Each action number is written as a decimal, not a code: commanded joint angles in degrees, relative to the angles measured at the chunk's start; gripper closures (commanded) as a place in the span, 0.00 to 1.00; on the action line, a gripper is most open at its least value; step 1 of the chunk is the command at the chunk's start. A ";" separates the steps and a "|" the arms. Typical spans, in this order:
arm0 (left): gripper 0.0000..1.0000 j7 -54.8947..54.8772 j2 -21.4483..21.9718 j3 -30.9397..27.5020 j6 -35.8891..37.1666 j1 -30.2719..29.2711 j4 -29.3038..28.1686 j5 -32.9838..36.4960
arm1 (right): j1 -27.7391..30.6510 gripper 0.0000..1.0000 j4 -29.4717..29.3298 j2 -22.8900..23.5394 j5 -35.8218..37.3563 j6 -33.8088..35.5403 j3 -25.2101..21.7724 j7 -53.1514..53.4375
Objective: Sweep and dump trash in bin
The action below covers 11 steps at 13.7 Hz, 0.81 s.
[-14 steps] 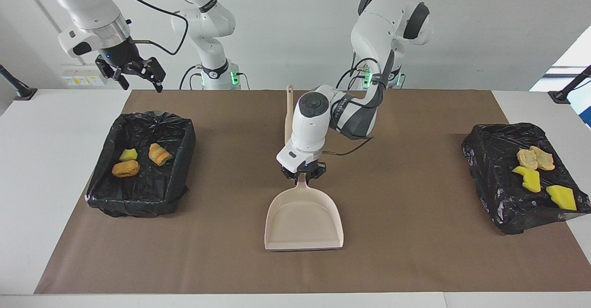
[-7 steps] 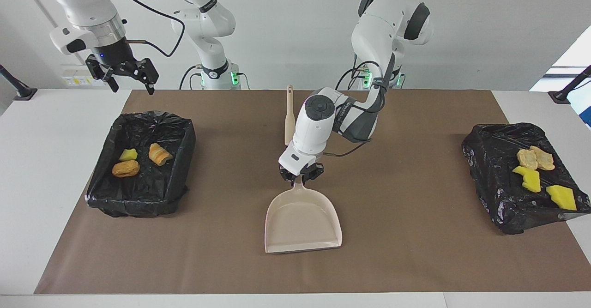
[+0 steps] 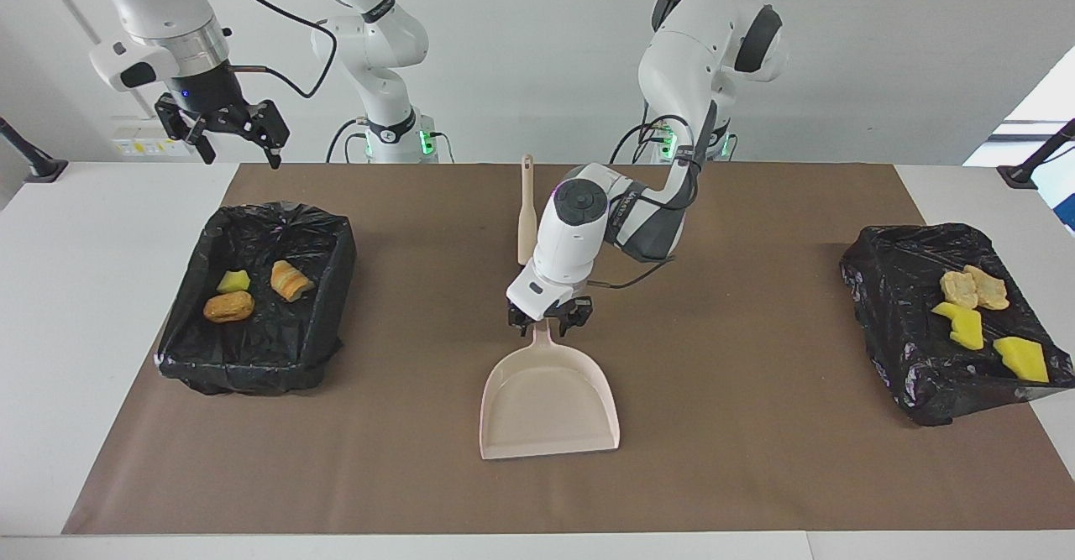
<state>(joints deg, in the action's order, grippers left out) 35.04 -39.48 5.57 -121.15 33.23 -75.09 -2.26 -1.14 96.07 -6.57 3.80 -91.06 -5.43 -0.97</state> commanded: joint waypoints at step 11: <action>0.00 -30.28 37.44 -2.05 12.66 -17.30 -24.84 0.23 | 0.79 0.00 0.26 -0.55 -0.46 0.18 0.50 -2.19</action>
<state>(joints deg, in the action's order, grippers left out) 9.13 -8.64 3.14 -112.16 19.16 -95.89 -2.16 -1.14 96.07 -6.57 3.80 -91.06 -5.42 -1.06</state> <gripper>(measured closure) 0.000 0.000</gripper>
